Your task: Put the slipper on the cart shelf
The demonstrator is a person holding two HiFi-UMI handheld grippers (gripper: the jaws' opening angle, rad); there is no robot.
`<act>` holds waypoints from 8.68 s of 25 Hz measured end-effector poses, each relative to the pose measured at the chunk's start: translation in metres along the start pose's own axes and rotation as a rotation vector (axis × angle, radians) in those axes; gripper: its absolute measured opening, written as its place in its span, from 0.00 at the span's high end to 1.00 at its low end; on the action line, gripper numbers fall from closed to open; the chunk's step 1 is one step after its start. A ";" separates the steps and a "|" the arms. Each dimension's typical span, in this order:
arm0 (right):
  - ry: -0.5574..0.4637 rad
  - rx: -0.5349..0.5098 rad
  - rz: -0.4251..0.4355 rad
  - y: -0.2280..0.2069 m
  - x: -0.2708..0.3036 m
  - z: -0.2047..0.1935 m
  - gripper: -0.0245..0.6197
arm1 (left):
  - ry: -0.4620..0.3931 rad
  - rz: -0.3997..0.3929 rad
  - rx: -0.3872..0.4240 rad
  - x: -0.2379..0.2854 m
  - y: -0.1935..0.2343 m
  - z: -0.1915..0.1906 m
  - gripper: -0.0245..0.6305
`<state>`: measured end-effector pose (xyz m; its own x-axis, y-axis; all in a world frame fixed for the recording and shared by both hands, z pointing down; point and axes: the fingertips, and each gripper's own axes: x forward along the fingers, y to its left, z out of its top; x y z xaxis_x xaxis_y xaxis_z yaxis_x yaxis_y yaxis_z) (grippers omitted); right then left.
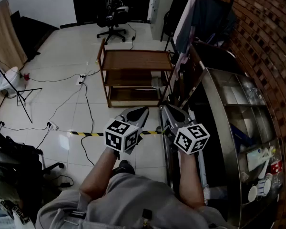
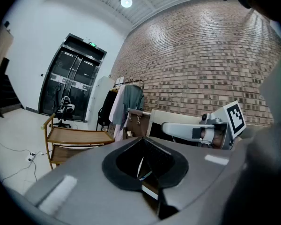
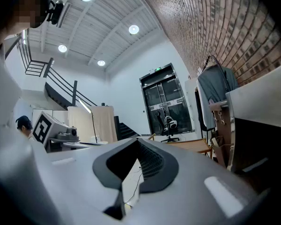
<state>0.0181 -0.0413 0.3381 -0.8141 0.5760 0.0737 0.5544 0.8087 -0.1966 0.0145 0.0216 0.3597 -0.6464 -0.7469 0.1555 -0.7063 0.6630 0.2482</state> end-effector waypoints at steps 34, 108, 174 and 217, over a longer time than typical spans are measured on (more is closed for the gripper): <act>0.173 -0.024 -0.206 -0.230 0.276 -0.070 0.96 | 0.165 0.017 -0.043 0.222 0.276 -0.008 0.95; 0.439 0.030 -0.510 -0.225 0.202 -0.161 0.95 | 0.373 -0.328 0.066 0.295 0.249 -0.048 0.95; 0.014 0.443 -1.825 -0.168 -0.385 -0.214 0.93 | 0.576 -1.260 0.472 0.192 -0.209 -0.165 0.95; -0.316 0.193 -1.295 -0.042 -0.204 -0.045 0.96 | 0.385 -1.265 0.304 0.113 -0.190 -0.073 0.95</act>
<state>0.1691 -0.1875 0.3753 -0.7490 -0.6566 0.0883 -0.6496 0.7016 -0.2929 0.0963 -0.1925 0.3999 0.5732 -0.7810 0.2478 -0.8189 -0.5349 0.2082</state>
